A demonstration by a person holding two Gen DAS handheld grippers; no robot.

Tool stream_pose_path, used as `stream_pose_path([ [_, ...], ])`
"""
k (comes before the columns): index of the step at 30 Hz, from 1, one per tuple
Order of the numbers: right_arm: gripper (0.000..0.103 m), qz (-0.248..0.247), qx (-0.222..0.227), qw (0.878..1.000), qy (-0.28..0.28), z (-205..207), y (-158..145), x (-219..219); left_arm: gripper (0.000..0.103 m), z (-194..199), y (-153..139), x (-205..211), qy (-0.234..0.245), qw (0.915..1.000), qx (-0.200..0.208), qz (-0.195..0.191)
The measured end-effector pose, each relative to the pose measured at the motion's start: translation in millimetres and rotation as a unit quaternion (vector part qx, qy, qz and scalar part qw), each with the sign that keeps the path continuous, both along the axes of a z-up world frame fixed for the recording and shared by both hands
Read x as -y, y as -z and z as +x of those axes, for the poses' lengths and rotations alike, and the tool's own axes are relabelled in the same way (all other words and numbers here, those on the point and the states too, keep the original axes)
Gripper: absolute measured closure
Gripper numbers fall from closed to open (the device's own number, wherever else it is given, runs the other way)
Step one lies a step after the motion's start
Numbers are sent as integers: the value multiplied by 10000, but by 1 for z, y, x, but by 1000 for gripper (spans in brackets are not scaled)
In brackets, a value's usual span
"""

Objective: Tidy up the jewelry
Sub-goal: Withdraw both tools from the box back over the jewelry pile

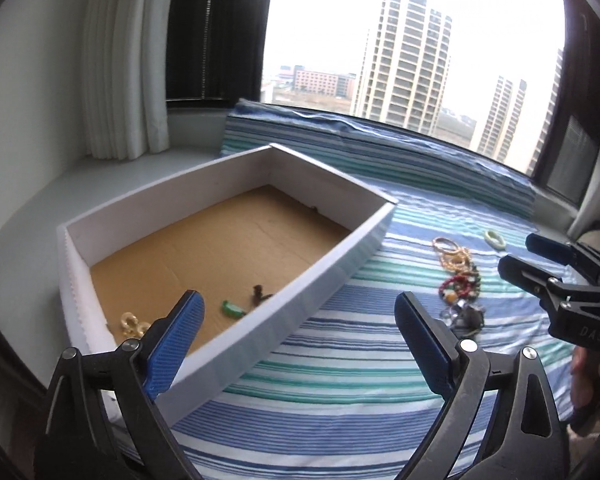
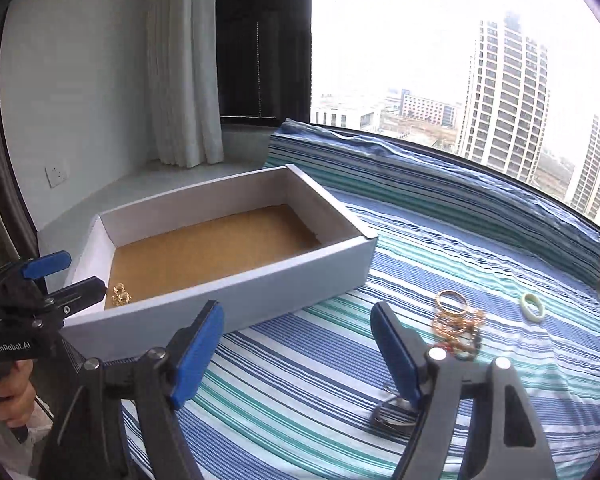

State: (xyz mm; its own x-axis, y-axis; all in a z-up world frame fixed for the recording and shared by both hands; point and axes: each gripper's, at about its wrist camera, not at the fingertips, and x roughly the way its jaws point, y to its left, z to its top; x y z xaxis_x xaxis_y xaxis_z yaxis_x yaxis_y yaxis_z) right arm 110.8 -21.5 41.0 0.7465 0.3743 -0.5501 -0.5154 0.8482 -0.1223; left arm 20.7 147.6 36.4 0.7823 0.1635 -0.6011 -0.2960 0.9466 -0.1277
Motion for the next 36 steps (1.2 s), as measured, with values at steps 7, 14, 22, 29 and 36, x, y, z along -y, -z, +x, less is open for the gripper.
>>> stream_pose_path([
  [7,25,-272,584,9940,879,-50,2,81,4,11,12,70,732,9970,69,-246],
  [14,25,-268,297,9879,1501,-79,42,128,4,11,43,123,1090,9936,-183,-215],
  [22,19,-155,-279,9829,1813,-97,82,151,4,6,55,149,1479,9880,-440,-113],
  [29,19,-195,-257,9835,1779,-105,85,148,2,5,63,156,1506,9871,-548,32],
  [36,18,-189,-277,9839,1758,-103,88,144,2,4,61,158,1592,9861,-459,86],
])
